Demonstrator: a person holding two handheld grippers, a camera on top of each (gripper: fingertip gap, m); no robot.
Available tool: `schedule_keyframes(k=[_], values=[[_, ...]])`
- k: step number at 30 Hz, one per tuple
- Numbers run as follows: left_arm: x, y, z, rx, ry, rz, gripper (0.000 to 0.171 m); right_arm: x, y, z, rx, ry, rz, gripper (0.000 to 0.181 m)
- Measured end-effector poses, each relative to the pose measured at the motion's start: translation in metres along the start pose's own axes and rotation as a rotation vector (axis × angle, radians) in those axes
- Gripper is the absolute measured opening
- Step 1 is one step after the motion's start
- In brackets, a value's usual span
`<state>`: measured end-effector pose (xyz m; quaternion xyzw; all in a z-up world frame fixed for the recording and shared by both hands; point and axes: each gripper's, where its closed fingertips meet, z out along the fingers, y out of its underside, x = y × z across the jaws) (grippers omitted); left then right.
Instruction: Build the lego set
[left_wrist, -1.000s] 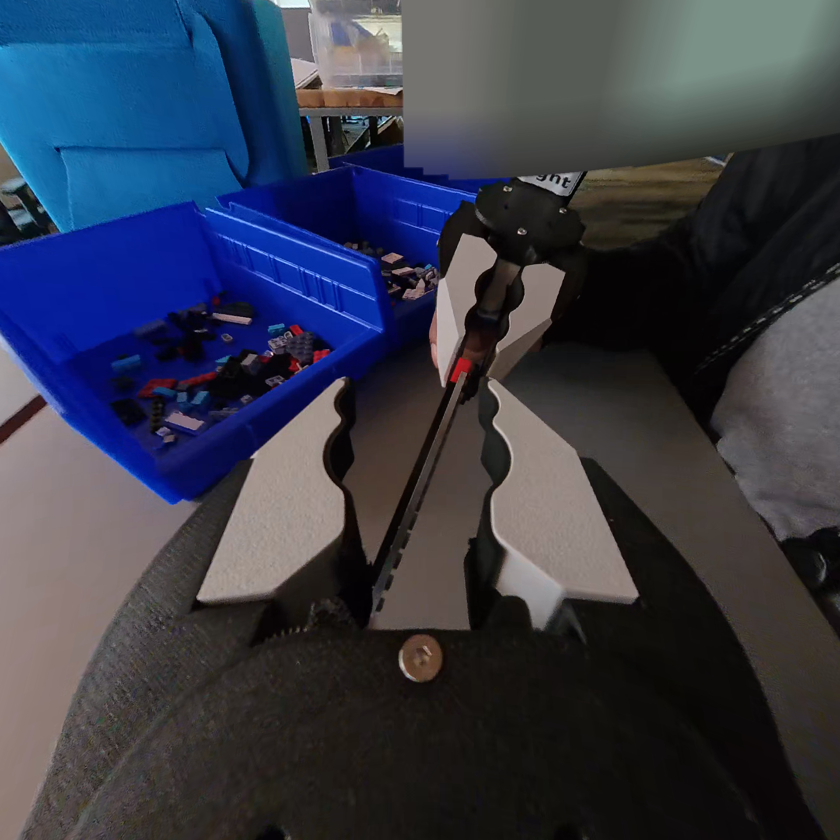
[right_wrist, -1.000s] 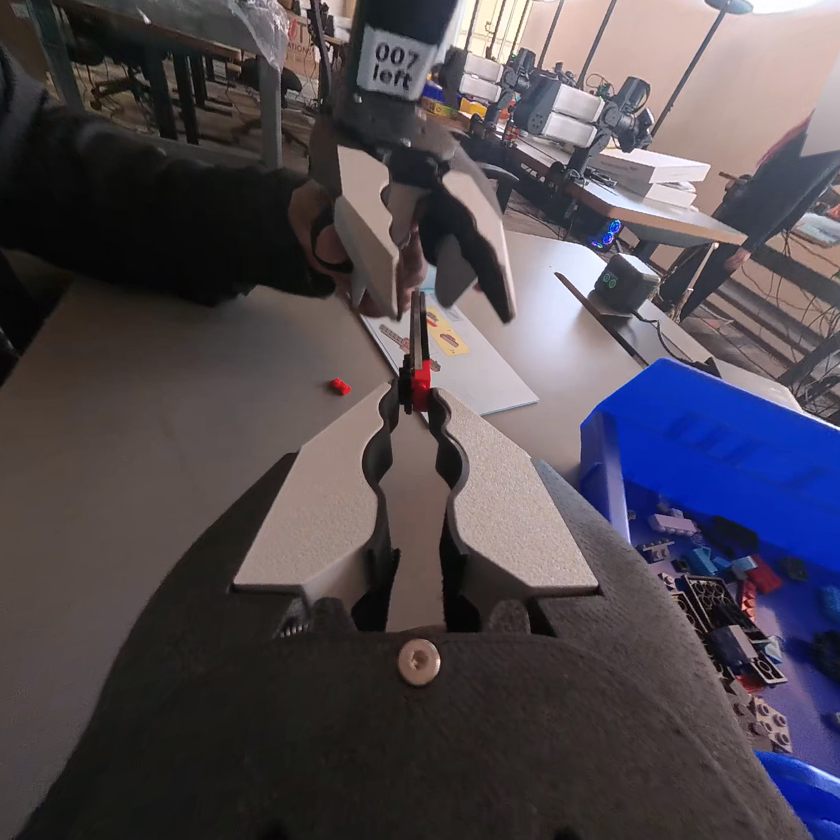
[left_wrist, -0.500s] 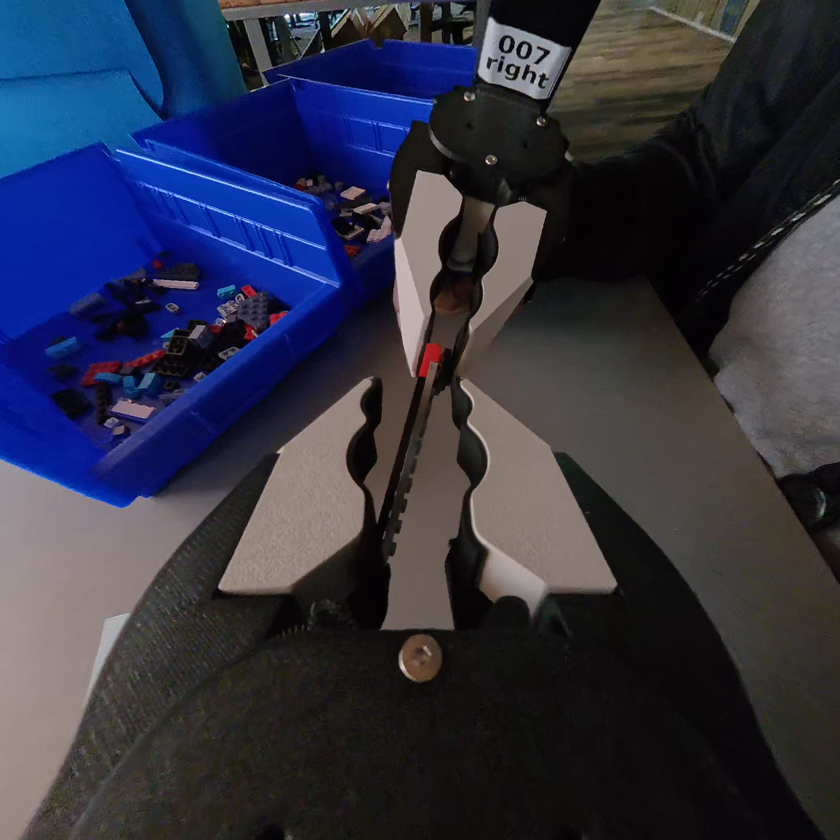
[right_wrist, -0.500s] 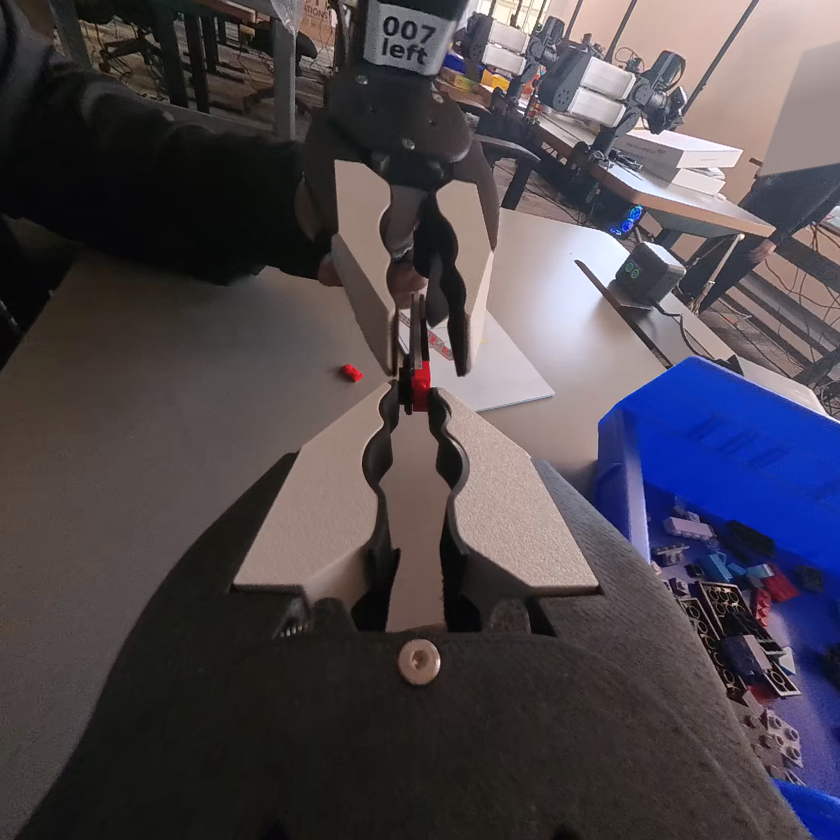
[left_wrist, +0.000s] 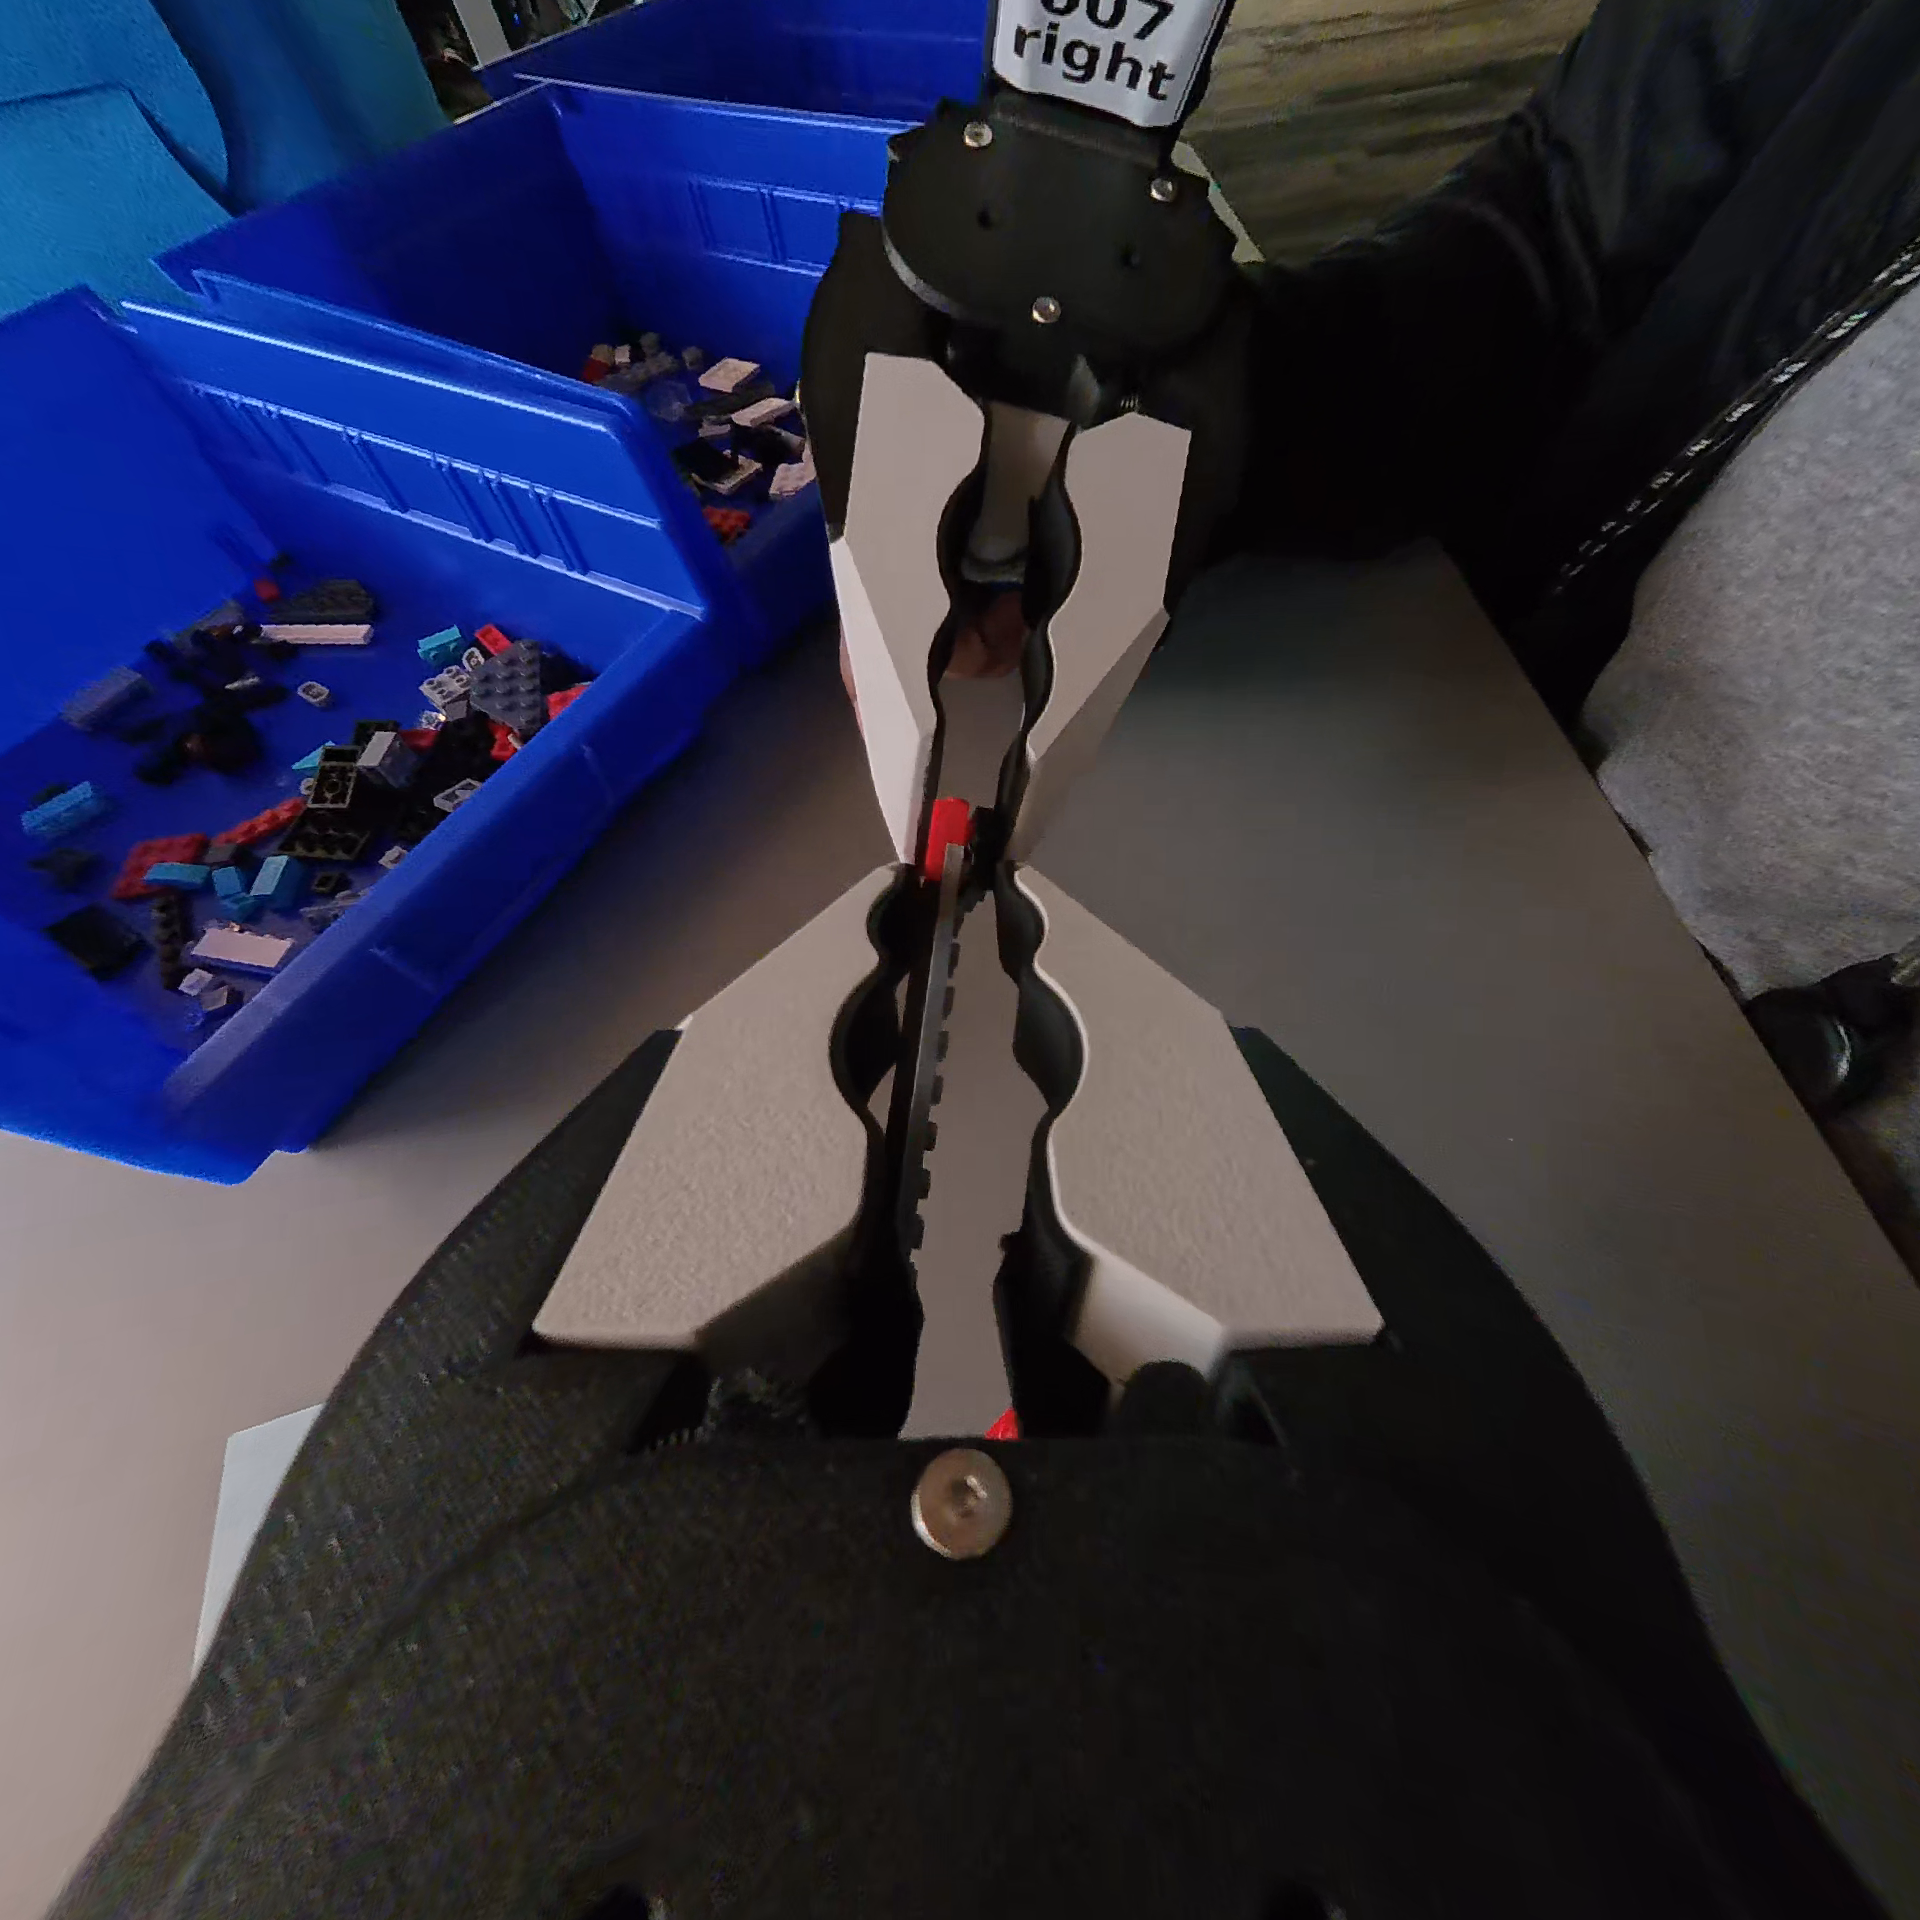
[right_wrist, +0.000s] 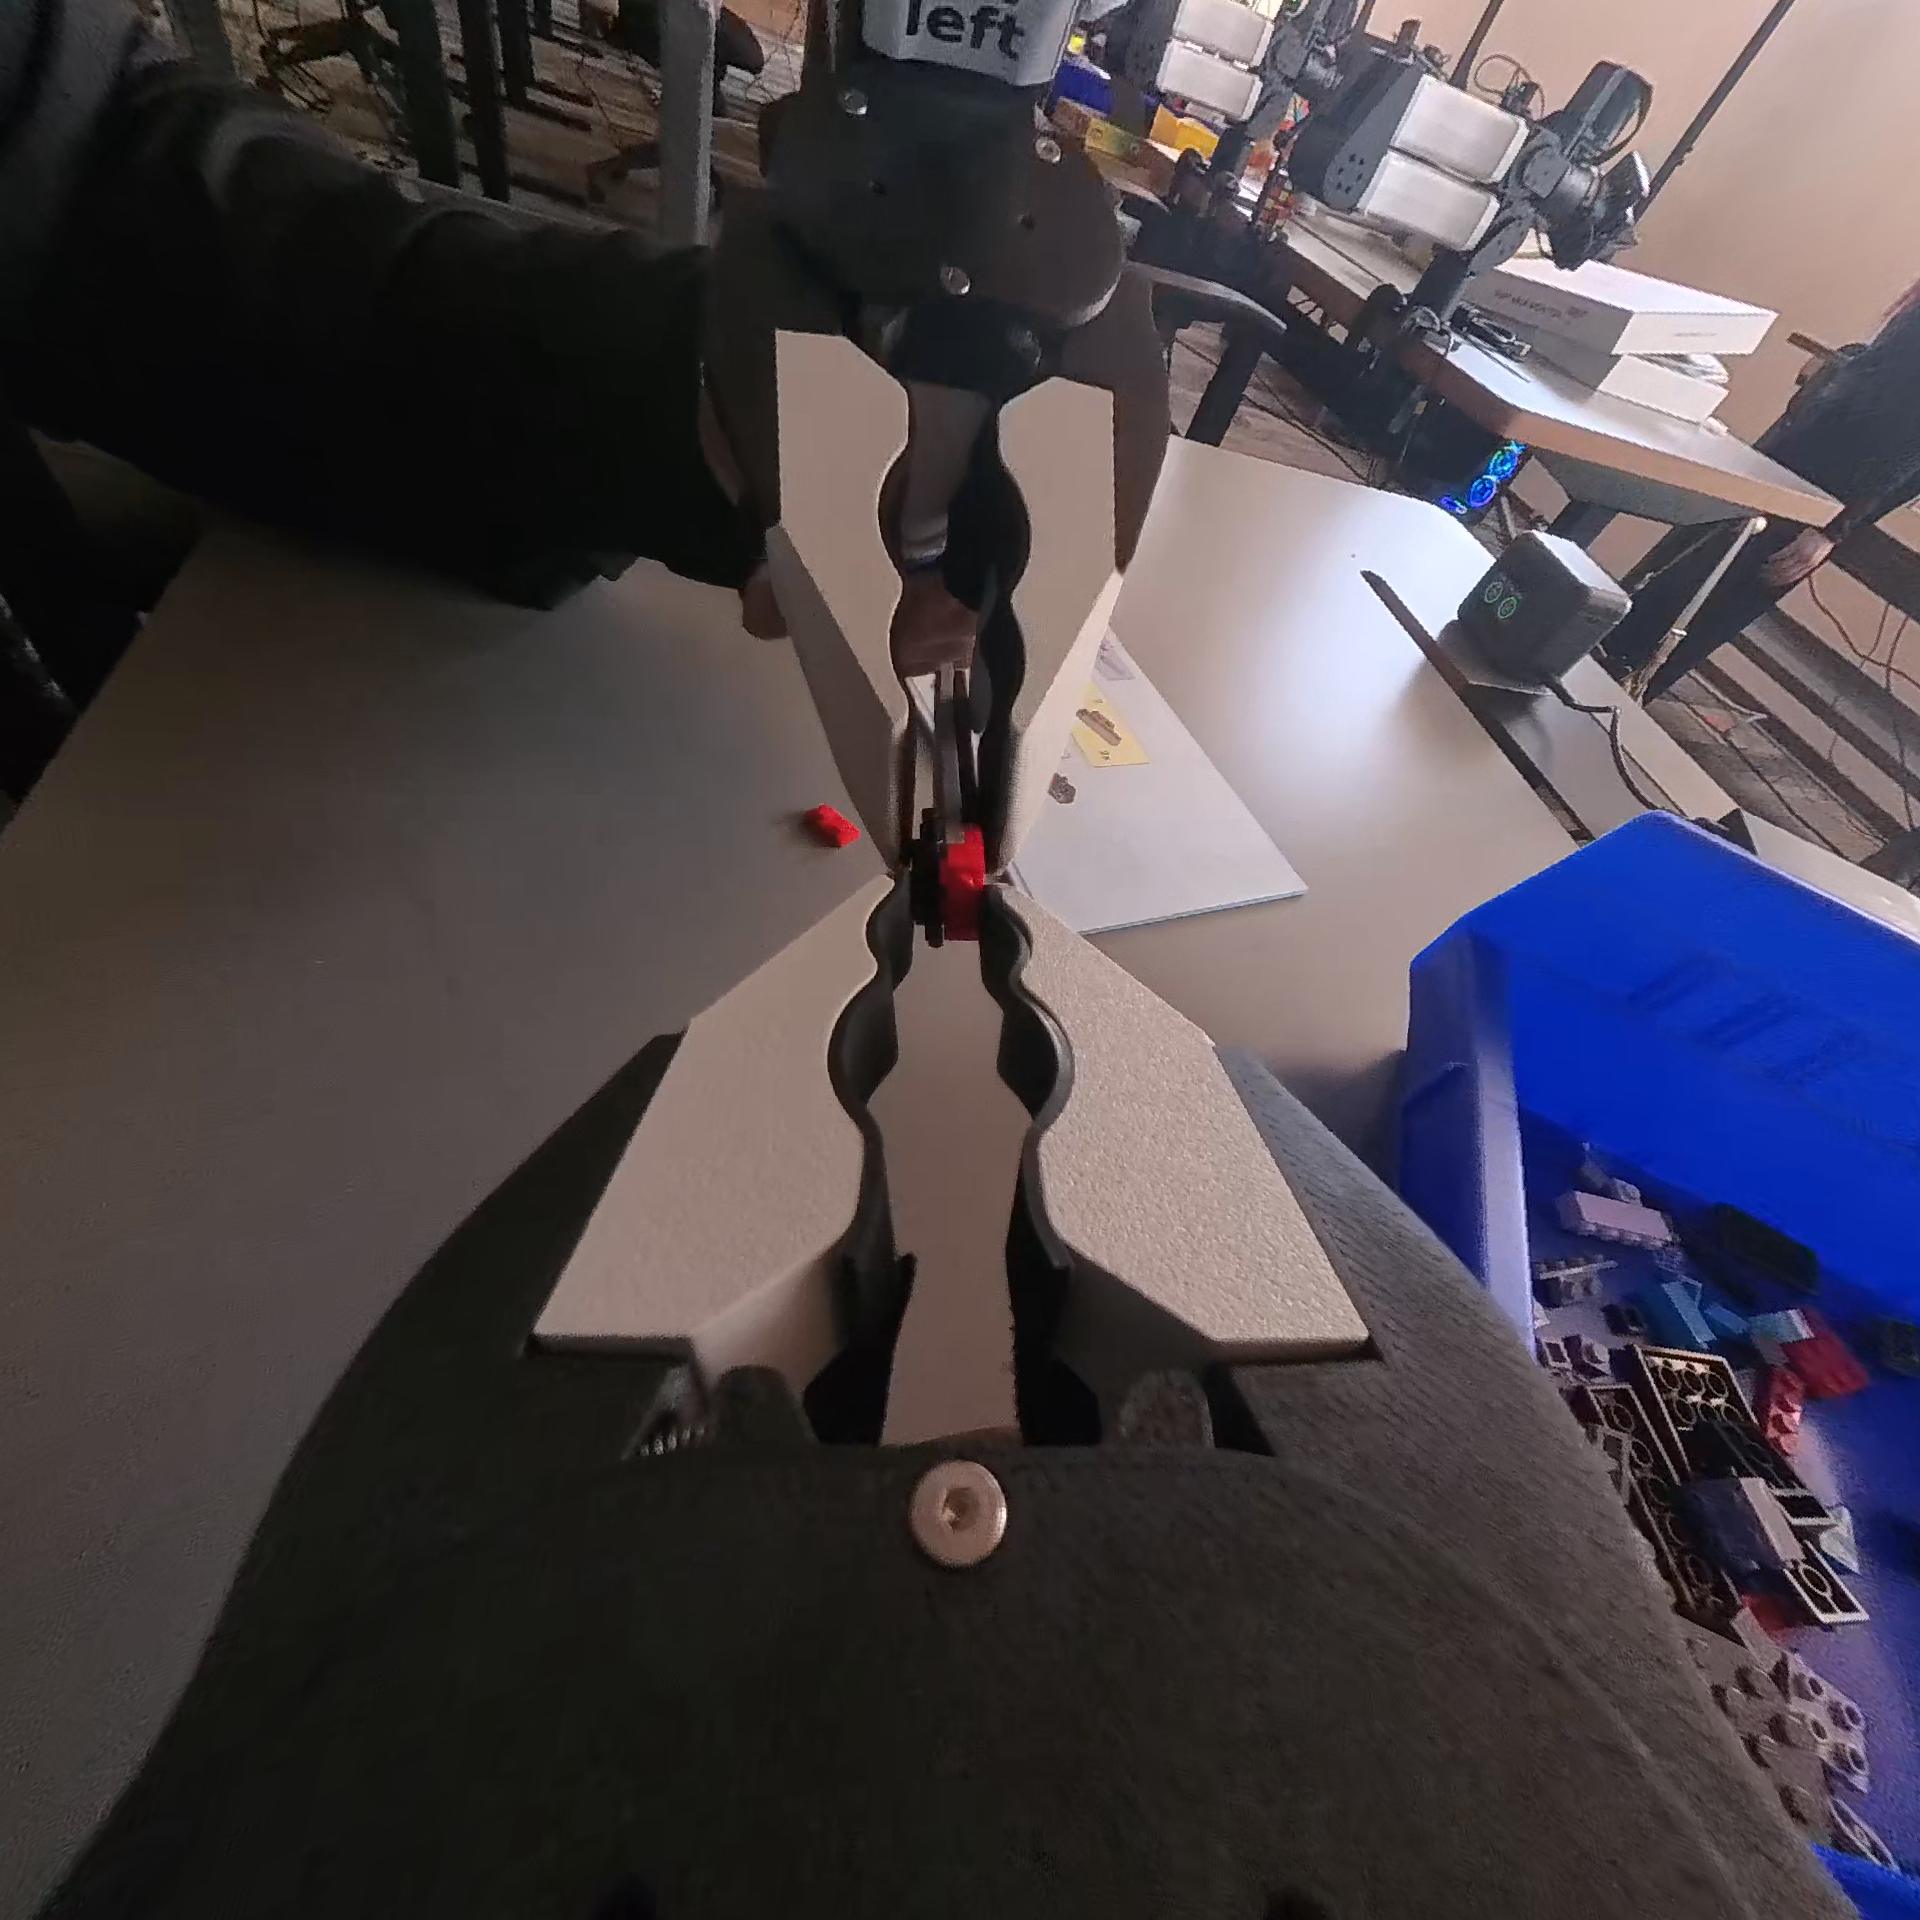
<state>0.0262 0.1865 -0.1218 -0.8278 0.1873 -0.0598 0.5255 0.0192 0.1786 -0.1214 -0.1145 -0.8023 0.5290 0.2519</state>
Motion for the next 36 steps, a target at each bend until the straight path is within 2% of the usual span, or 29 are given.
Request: schedule_keyframes(k=[15, 23, 36], values=[[0.000, 0.003, 0.002, -0.005, 0.013, 0.006, 0.010, -0.002, 0.004, -0.001, -0.002, -0.036, 0.049, 0.018], [0.002, 0.000, 0.001, 0.025, 0.018, 0.035, 0.010, 0.001, -0.009, -0.011, 0.097, -0.084, 0.159, 0.023], [0.009, -0.005, 0.001, 0.059, 0.050, 0.058, 0.010, -0.007, -0.012, -0.012, 0.114, -0.133, 0.165, 0.015]])
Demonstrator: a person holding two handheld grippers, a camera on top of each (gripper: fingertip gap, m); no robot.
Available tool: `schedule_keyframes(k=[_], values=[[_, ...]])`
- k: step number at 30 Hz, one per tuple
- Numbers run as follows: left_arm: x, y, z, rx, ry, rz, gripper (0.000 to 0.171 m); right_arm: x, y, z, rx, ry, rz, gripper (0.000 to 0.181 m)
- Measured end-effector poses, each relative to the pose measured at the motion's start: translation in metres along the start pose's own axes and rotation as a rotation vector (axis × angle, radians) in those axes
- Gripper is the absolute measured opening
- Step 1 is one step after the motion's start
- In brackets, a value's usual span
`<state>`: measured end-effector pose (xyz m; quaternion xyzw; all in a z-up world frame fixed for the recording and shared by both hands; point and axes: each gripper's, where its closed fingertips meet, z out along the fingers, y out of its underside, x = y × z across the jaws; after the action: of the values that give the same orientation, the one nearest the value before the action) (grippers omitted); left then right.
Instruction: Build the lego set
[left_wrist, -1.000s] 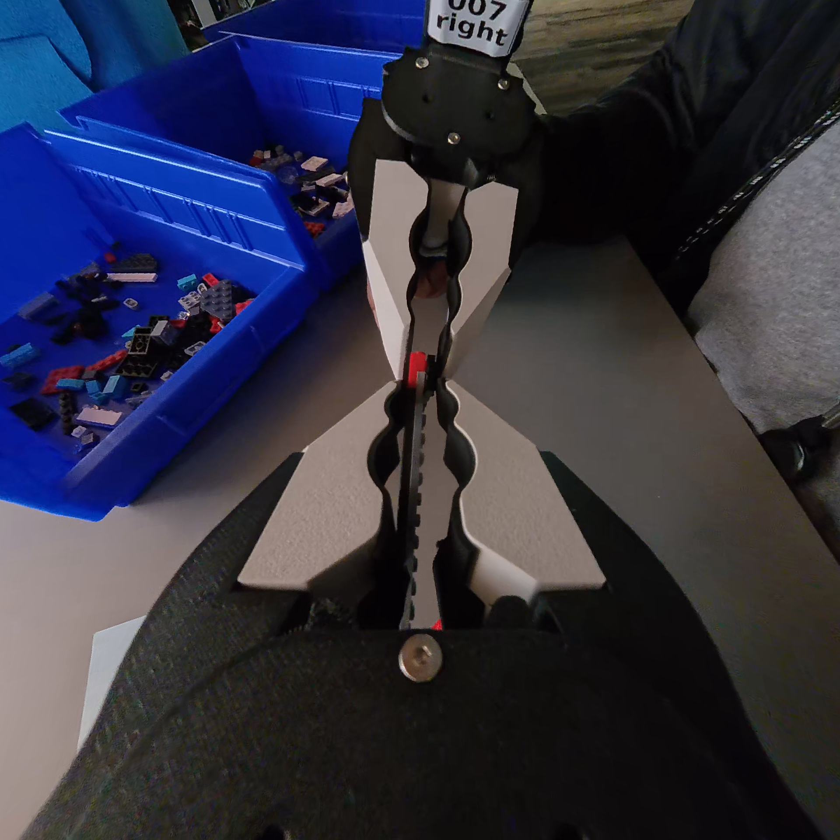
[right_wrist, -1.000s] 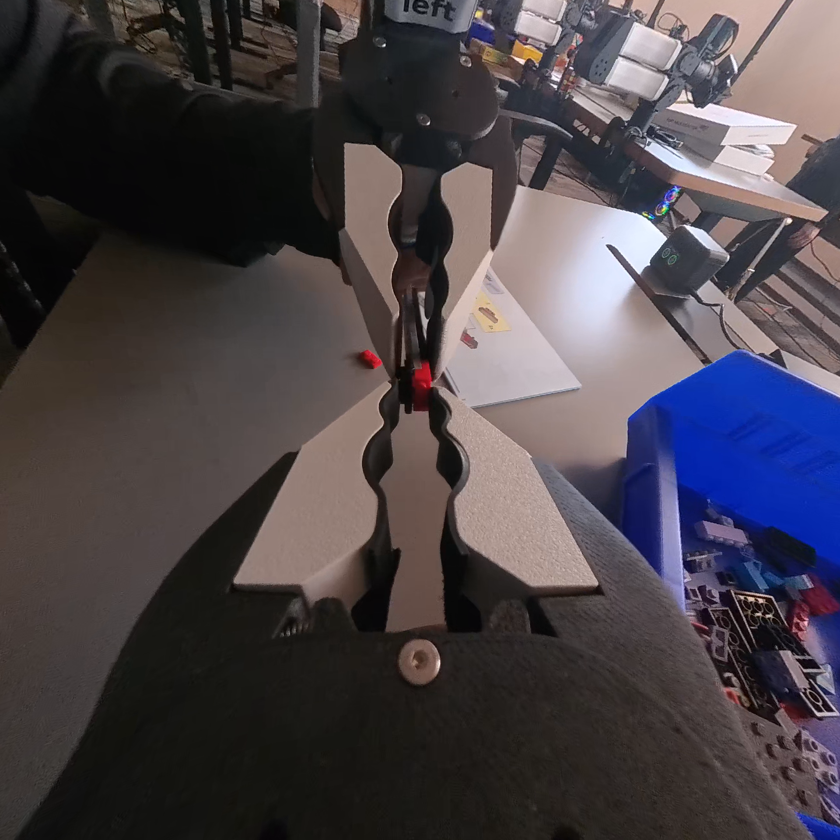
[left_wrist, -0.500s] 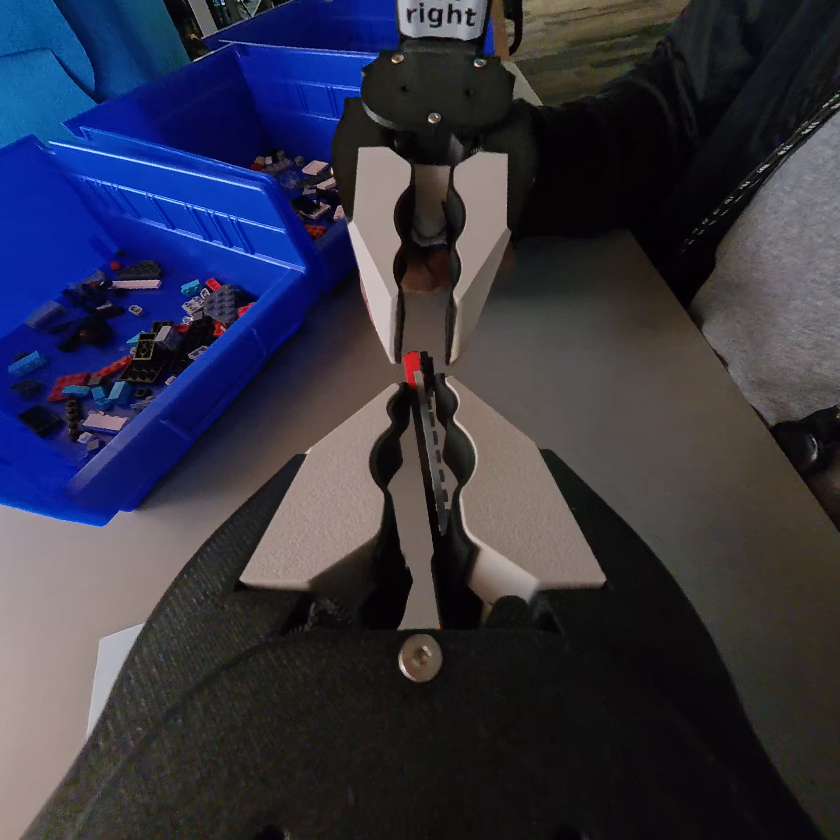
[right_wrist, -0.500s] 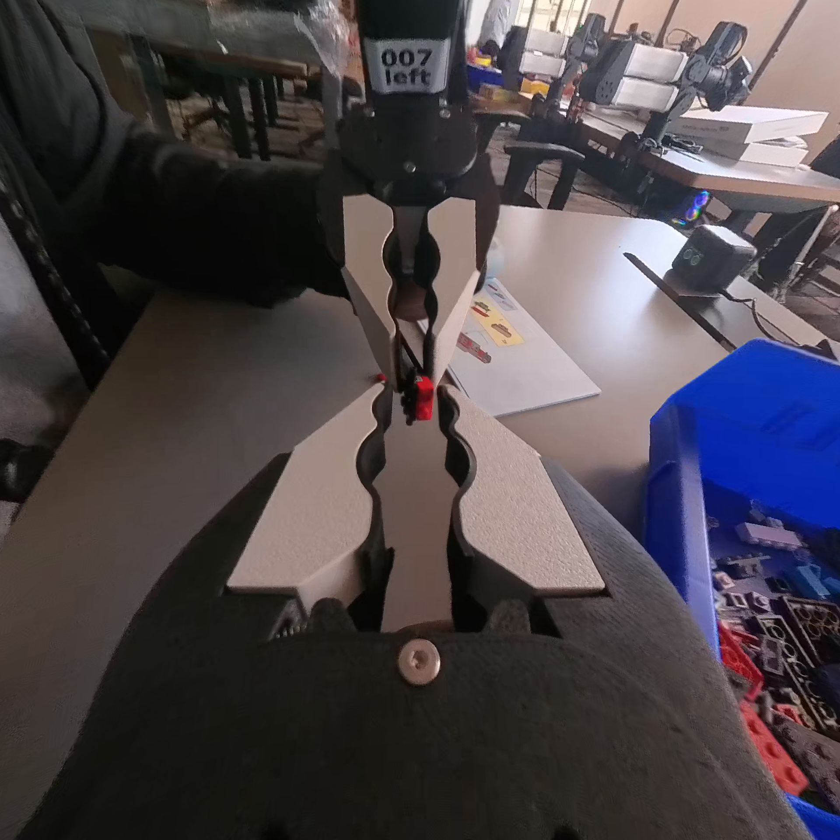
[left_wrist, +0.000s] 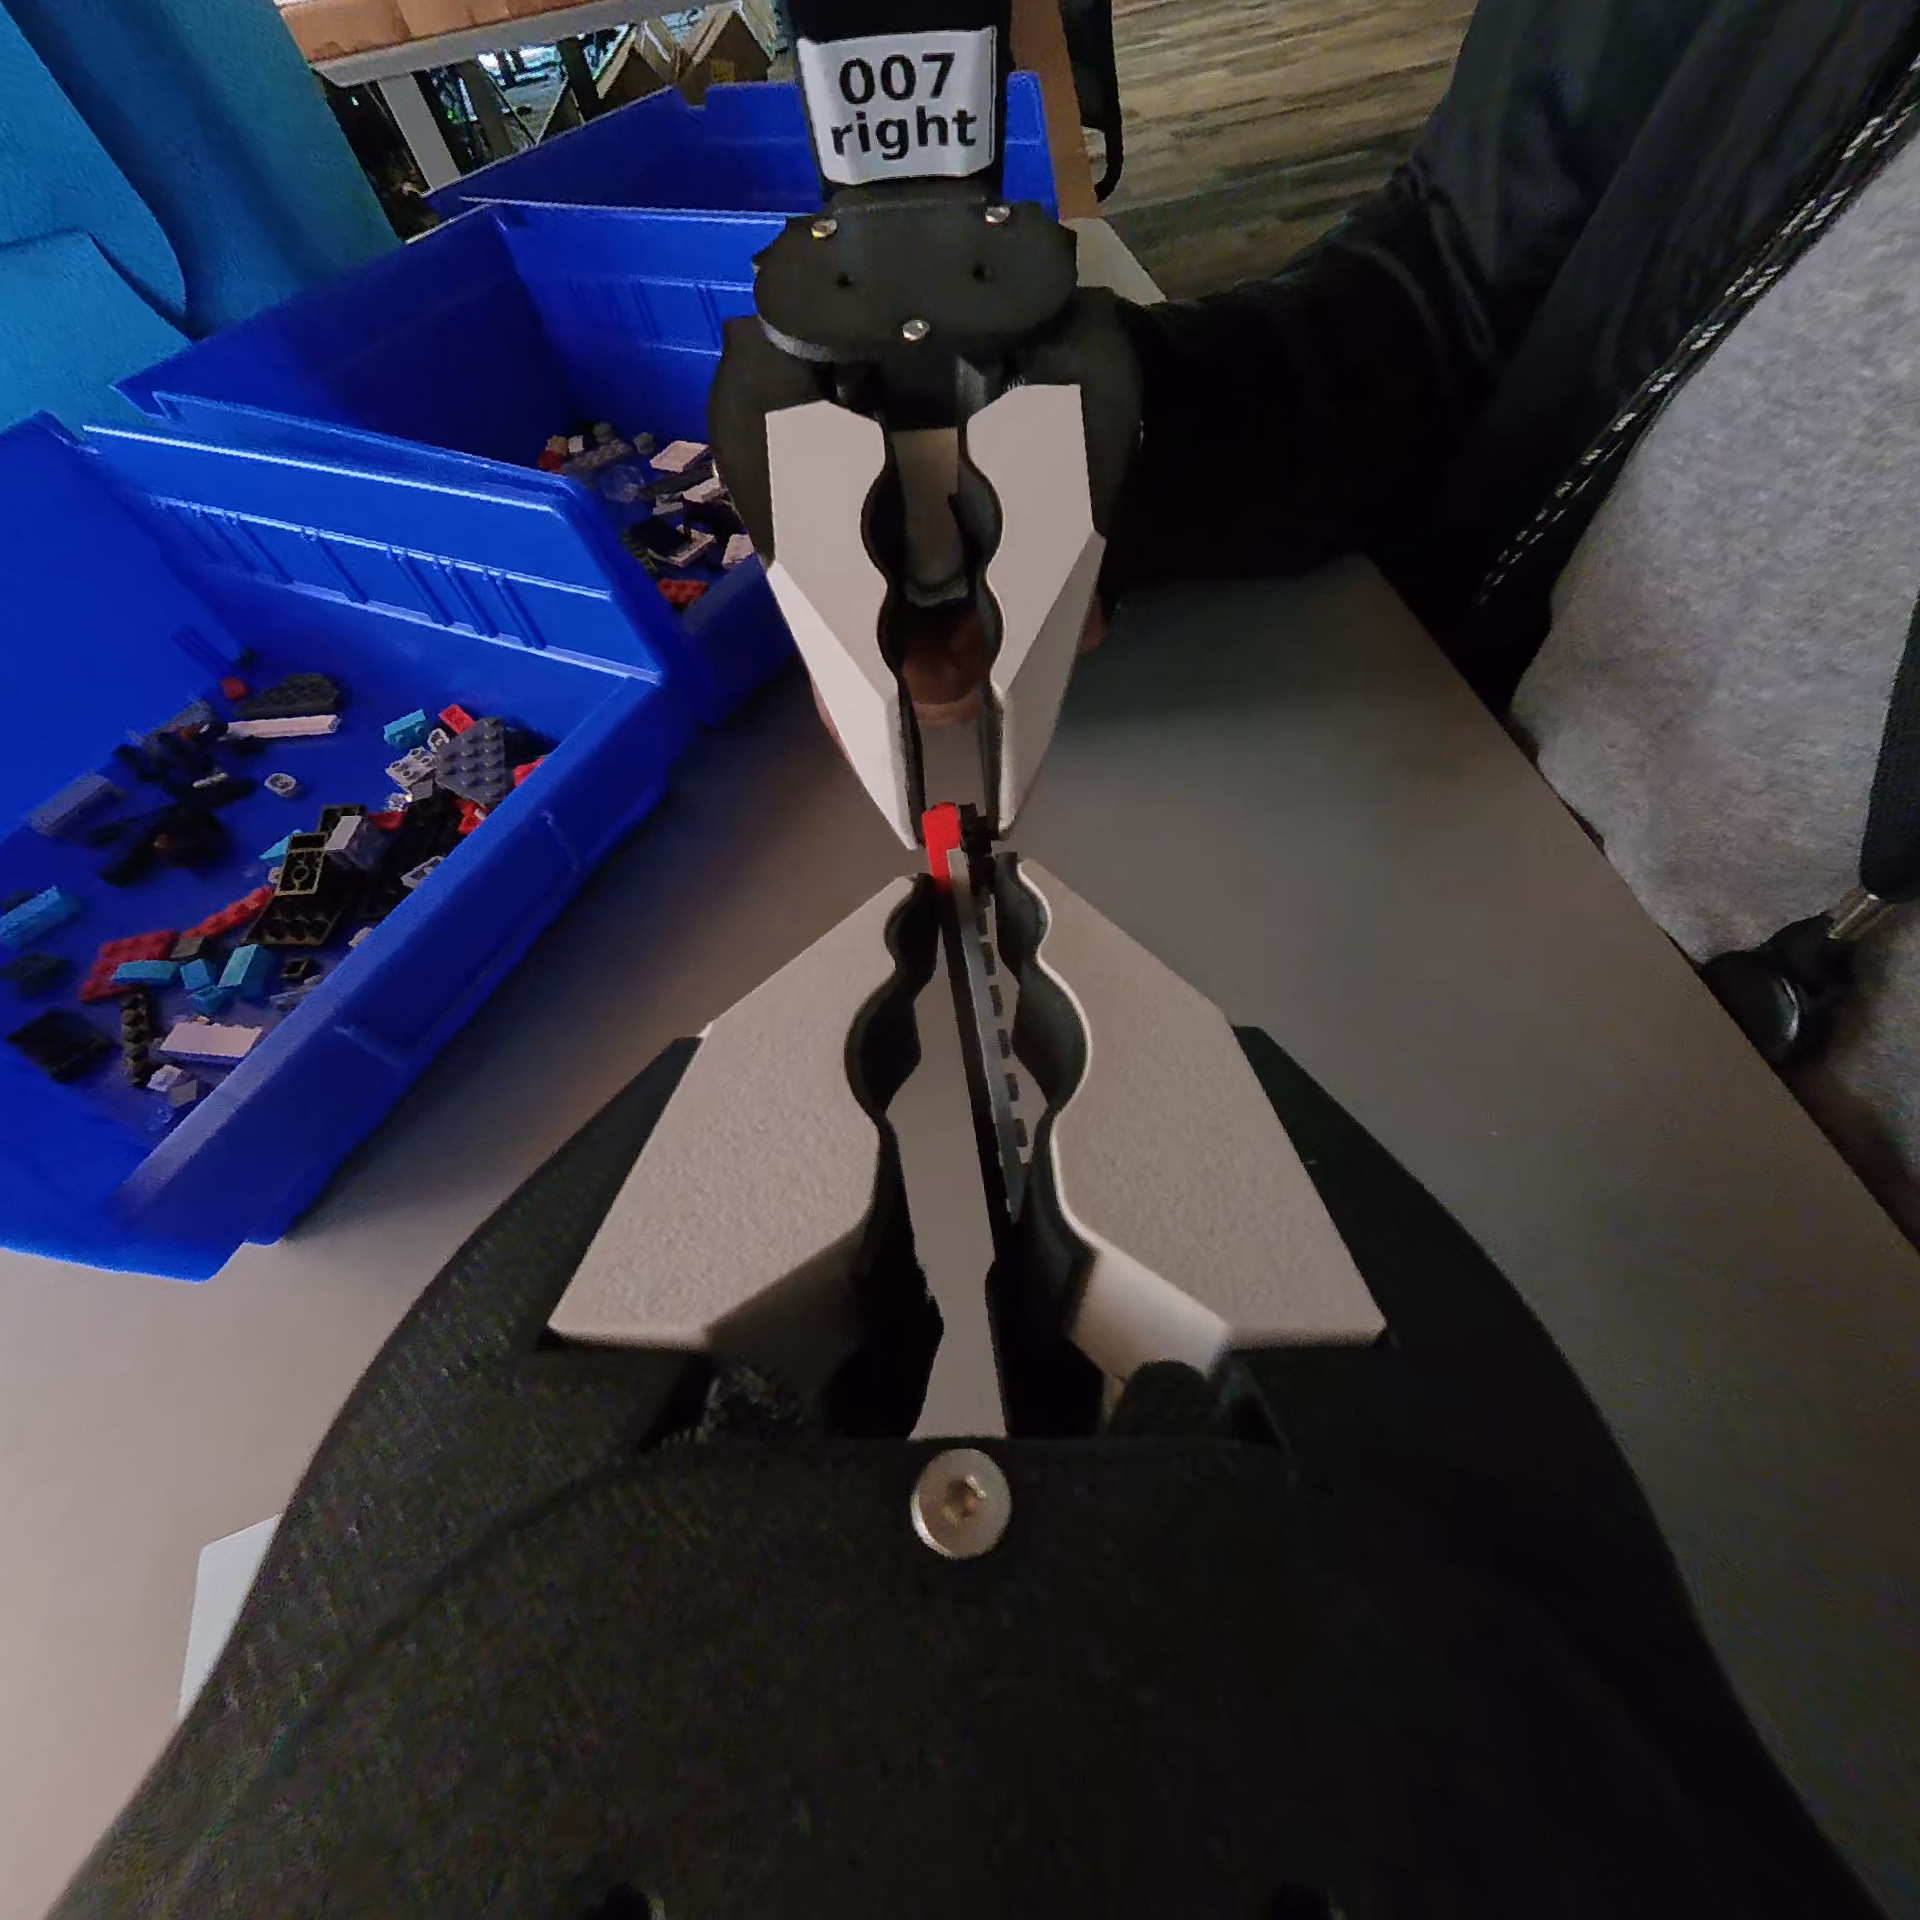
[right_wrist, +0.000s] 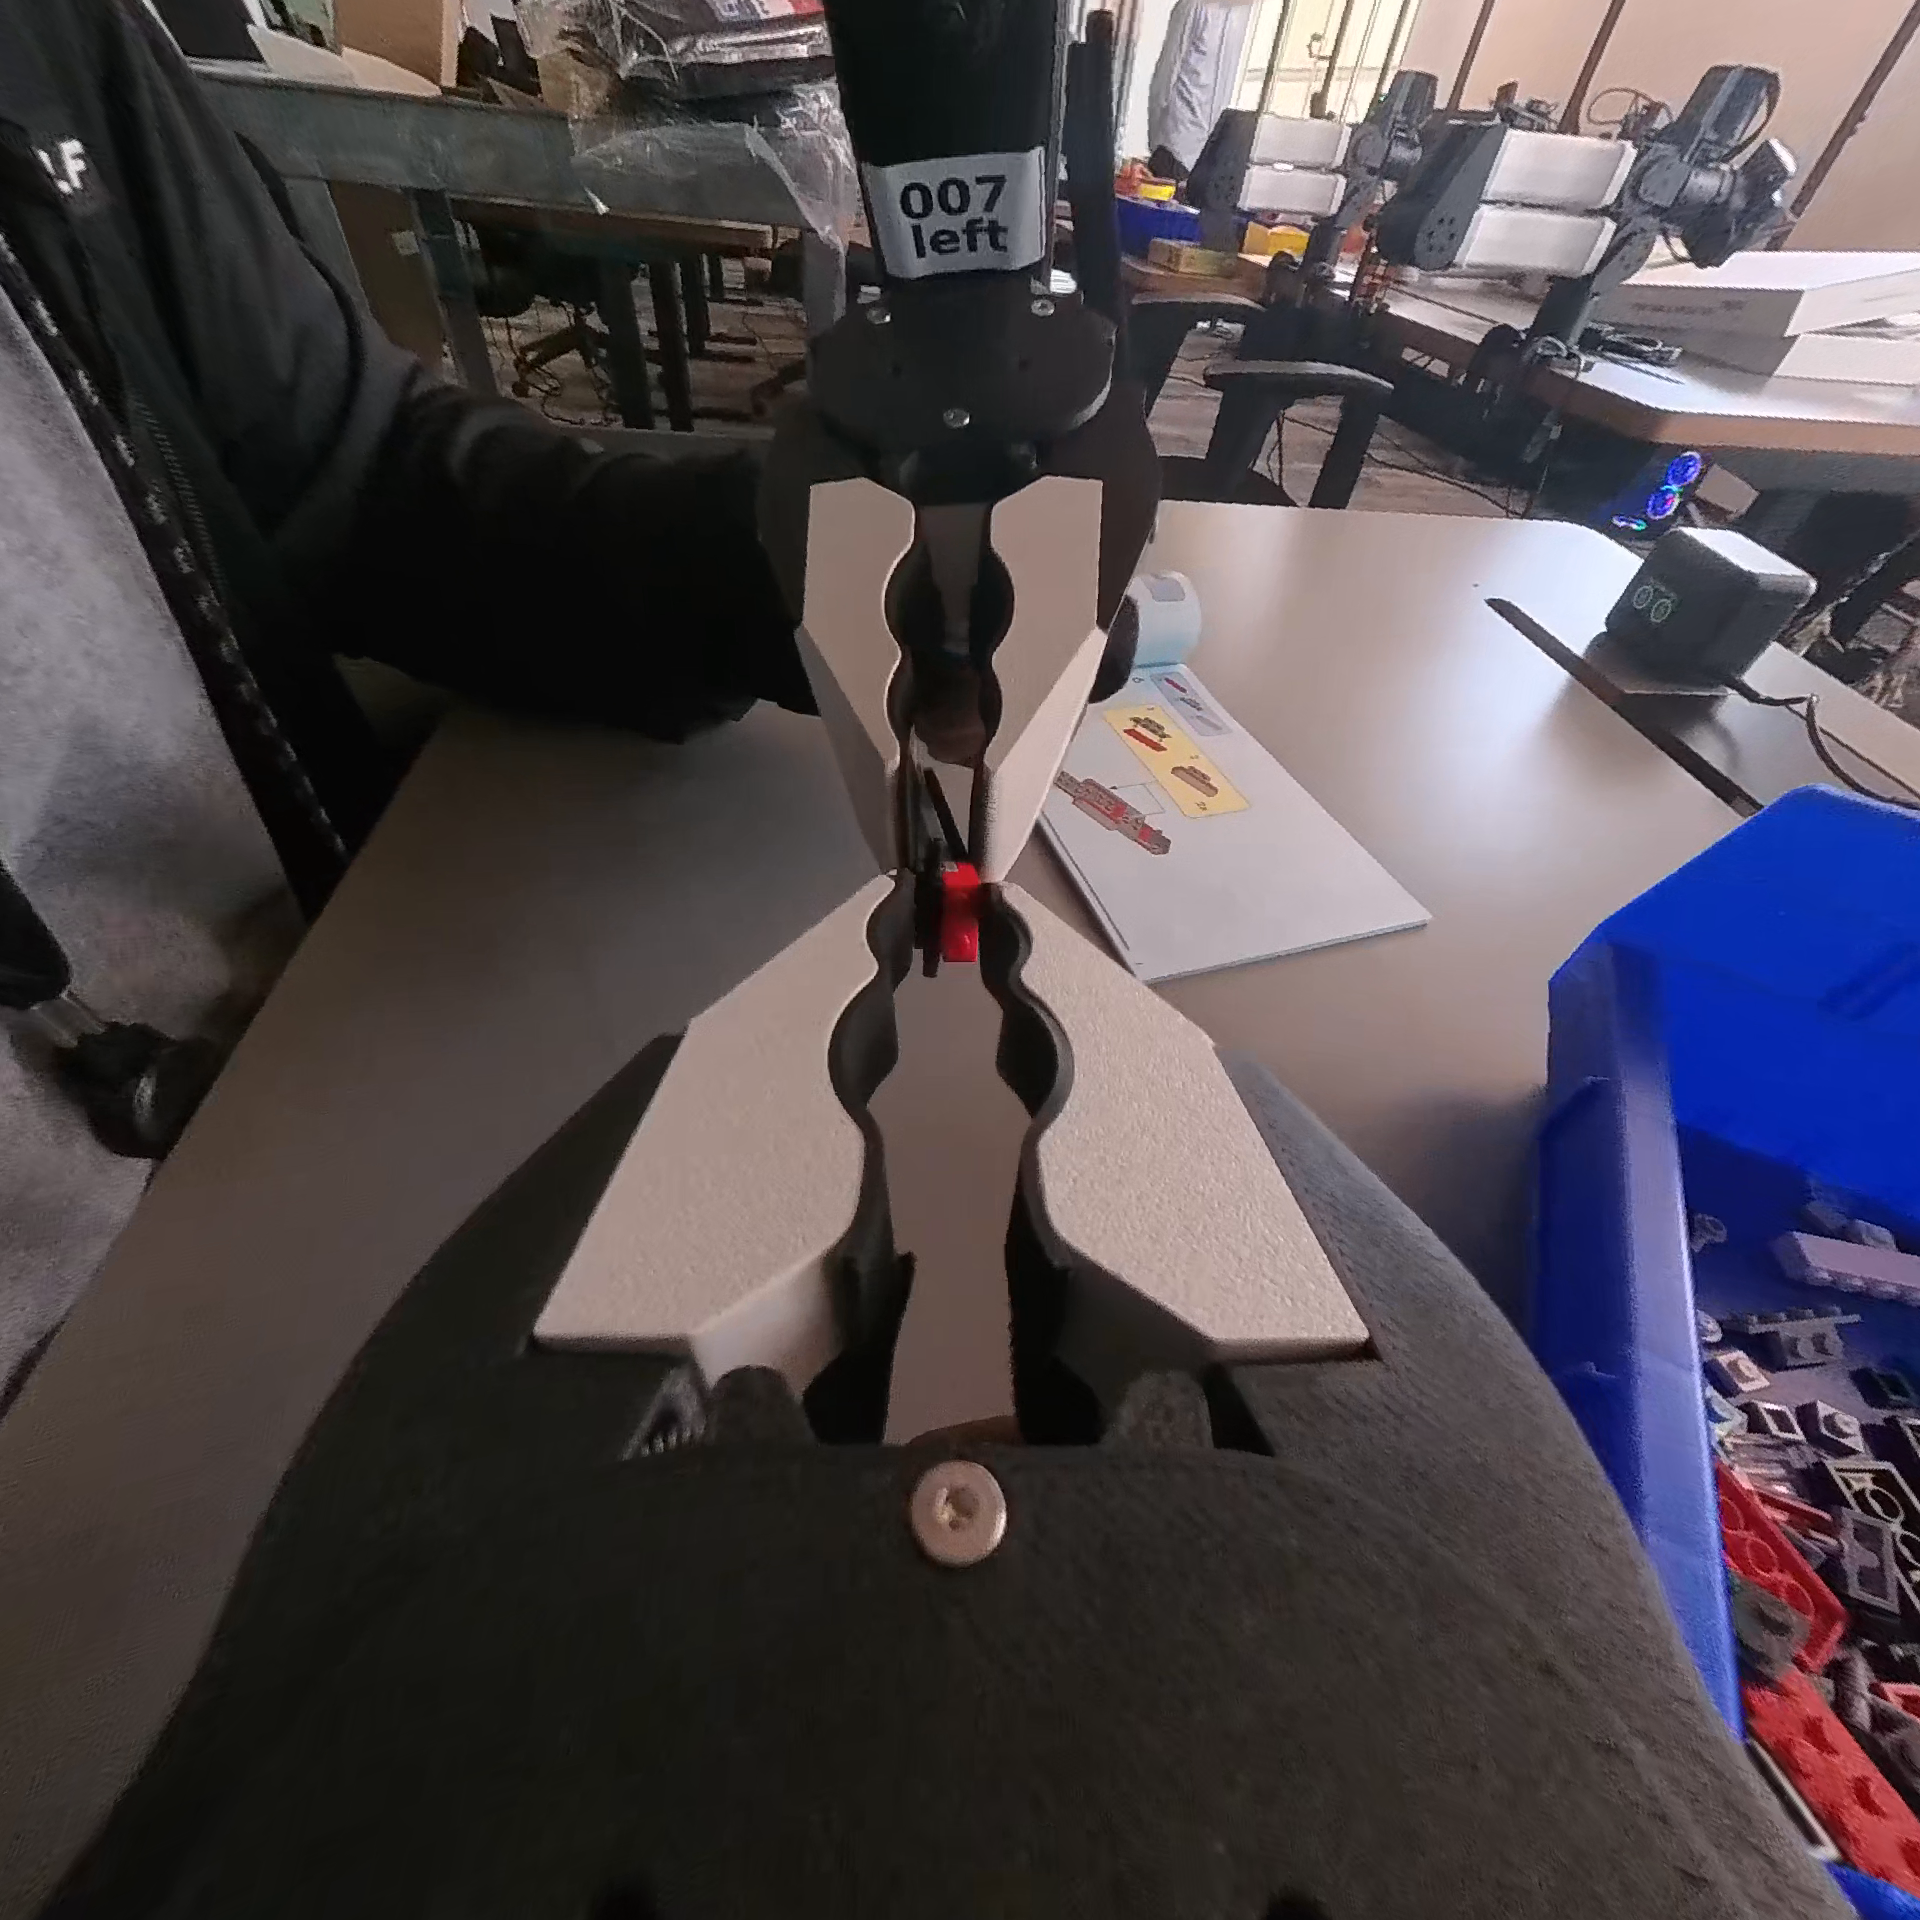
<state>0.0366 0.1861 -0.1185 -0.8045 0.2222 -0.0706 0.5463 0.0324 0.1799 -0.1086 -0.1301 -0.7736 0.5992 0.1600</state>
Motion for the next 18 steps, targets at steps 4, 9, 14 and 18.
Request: schedule_keyframes(k=[4, 9, 14, 18], values=[[-0.0016, 0.0003, 0.0008, 0.001, -0.007, -0.009, 0.010, 0.0018, 0.0010, -0.0003, -0.002, -0.001, 0.018, 0.015], [-0.0028, 0.0017, 0.0000, 0.001, -0.008, -0.010, 0.010, 0.0031, 0.0019, 0.0012, -0.012, 0.015, 0.012, 0.015], [-0.0024, 0.0011, 0.0002, 0.013, -0.001, -0.013, 0.010, 0.0028, 0.0010, 0.0010, -0.009, 0.013, 0.012, 0.015], [-0.0067, -0.0035, -0.0029, 0.067, -0.009, -0.037, 0.010, 0.0076, -0.0061, -0.0012, 0.038, 0.046, 0.025, 0.018]])
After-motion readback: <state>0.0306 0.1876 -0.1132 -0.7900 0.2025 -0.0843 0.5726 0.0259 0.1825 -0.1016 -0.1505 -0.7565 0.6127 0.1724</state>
